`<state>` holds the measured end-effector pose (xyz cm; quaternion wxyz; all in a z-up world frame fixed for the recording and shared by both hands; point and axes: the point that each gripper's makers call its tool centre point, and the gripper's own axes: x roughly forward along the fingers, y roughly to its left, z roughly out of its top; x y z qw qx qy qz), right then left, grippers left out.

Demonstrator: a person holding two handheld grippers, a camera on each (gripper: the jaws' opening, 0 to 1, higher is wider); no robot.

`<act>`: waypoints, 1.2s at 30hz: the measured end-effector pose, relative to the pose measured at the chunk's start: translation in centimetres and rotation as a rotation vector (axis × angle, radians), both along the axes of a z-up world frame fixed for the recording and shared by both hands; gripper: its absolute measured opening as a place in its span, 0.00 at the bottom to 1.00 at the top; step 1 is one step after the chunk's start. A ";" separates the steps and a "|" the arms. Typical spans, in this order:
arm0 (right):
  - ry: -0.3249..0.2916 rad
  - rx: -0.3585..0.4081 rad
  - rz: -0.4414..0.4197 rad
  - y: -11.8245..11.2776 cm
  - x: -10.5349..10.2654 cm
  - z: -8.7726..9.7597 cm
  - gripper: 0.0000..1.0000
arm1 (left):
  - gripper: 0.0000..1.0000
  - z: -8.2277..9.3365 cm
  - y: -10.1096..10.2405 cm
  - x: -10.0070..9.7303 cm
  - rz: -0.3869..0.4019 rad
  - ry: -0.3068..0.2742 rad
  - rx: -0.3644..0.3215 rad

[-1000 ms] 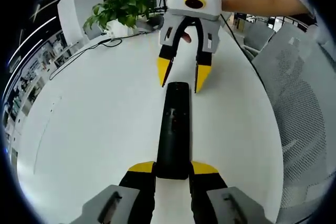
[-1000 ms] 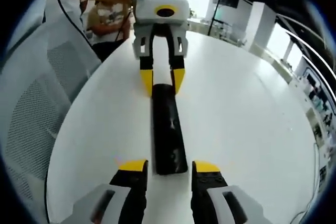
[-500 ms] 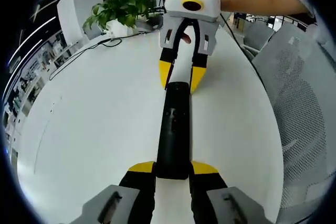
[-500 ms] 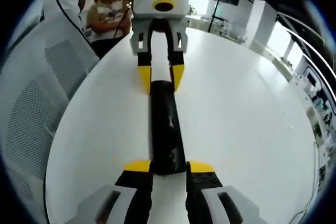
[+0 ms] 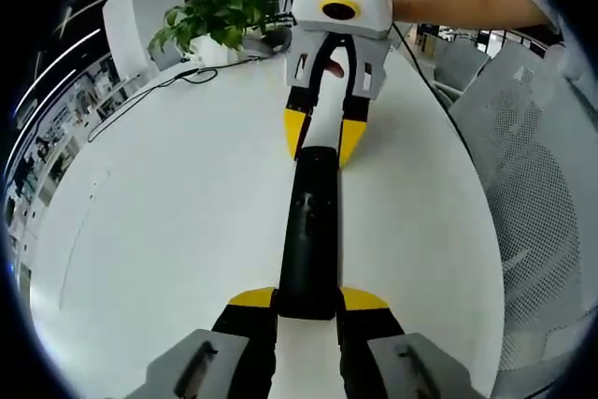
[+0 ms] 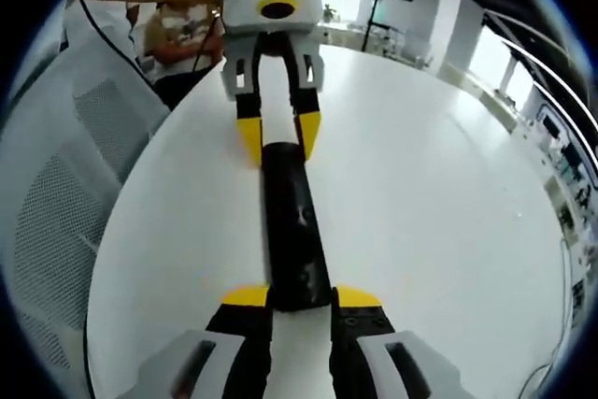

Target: Press the specified remote control buttons in sequence, fully releasing each button before pressing the next.

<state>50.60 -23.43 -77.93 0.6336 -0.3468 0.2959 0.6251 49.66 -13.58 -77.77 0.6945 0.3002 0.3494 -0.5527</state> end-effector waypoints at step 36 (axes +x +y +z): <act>-0.156 0.044 -0.054 0.0 3.6 4.3 0.19 | 0.23 3.6 -0.1 4.3 -0.040 -0.133 0.023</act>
